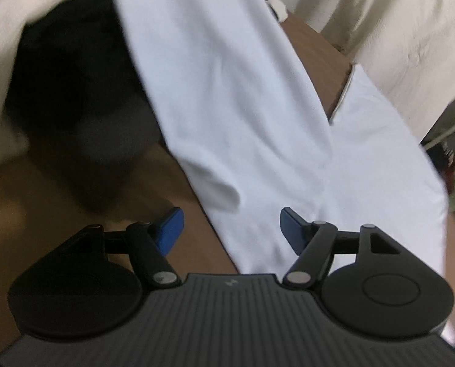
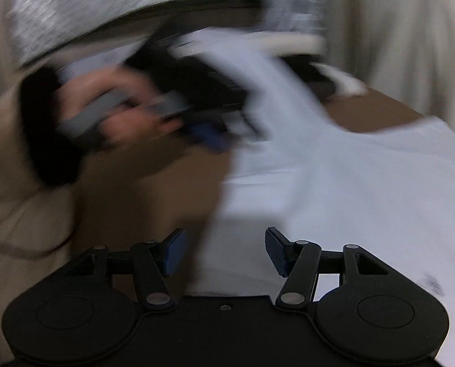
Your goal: Fold clothes
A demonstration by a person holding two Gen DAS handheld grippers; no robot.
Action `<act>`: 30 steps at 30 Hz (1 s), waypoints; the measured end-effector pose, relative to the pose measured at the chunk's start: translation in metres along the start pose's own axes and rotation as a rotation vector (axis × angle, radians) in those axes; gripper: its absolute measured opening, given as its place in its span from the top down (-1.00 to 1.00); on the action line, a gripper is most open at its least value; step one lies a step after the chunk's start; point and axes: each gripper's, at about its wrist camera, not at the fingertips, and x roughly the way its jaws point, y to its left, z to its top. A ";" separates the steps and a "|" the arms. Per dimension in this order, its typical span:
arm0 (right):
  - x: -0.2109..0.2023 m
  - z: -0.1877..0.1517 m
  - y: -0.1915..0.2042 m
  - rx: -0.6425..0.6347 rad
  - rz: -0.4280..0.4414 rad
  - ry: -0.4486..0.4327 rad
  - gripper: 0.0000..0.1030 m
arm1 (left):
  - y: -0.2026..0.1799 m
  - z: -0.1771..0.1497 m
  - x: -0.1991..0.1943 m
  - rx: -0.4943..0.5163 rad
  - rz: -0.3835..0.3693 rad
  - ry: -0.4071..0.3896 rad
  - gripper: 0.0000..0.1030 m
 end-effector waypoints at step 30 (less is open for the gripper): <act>0.015 0.009 0.055 -0.099 -0.024 0.002 0.53 | -0.003 -0.018 -0.035 0.032 0.068 -0.015 0.27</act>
